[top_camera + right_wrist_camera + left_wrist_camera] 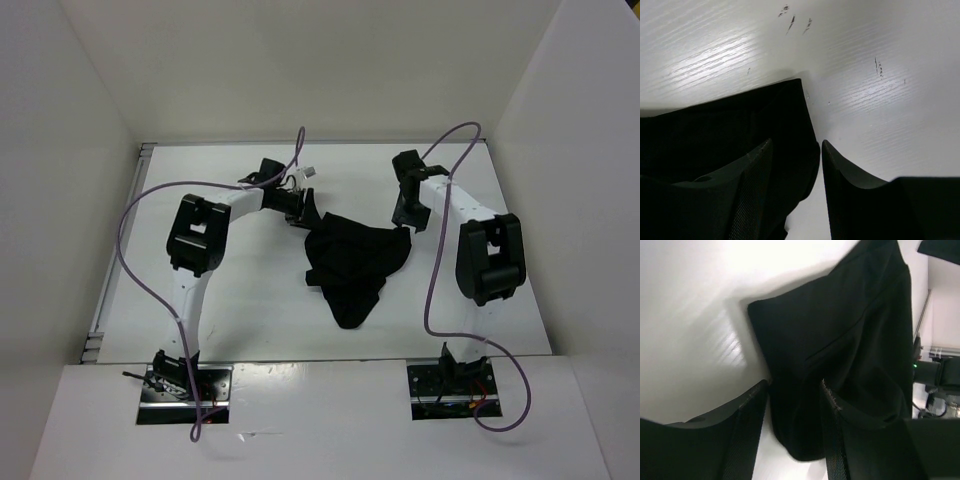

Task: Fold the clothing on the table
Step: Flatten the skirt out

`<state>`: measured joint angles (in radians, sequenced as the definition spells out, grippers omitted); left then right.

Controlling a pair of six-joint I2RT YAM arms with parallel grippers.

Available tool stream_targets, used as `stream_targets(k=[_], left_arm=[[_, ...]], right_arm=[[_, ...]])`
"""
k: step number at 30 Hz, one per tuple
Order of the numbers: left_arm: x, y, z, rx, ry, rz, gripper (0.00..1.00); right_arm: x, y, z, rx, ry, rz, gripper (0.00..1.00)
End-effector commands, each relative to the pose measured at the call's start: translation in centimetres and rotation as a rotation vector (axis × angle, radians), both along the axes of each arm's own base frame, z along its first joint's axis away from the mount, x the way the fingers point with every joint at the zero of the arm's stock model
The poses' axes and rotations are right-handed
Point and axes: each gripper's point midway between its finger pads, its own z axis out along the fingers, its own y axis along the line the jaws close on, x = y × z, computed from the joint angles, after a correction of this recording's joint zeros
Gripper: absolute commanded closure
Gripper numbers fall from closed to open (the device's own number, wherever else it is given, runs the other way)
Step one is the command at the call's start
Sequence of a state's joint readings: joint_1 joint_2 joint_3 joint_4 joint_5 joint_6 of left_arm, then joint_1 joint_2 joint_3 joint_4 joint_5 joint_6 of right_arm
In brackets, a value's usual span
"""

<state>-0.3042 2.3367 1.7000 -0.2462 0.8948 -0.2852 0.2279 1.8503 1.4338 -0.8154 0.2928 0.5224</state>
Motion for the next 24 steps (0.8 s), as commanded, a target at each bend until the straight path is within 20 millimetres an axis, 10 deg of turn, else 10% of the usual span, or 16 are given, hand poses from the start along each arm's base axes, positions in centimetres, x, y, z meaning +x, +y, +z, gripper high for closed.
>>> stream_targets(k=[1, 10, 18, 24], left_arm=[[-0.3, -1.5, 0.0, -0.023, -0.053, -0.076, 0.46], [-1.2, -3.2, -2.1, -0.034, 0.001, -0.098, 0.94], [-0.9, -2.9, -2.1, 0.0, -0.017, -0.078, 0.96], [-1.5, -2.3, -2.7, 0.033, 0.003, -0.061, 0.96]], right_arm=[[2.3, -0.7, 0.9, 0.014, -0.066, -0.023, 0.5], [3.2, -2.2, -2.2, 0.065, -0.025, -0.047, 0.5], [2.5, -3.1, -4.2, 0.129, 0.021, -0.064, 0.5], [1.3, -4.1, -1.6, 0.156, -0.04, -0.095, 0.5]])
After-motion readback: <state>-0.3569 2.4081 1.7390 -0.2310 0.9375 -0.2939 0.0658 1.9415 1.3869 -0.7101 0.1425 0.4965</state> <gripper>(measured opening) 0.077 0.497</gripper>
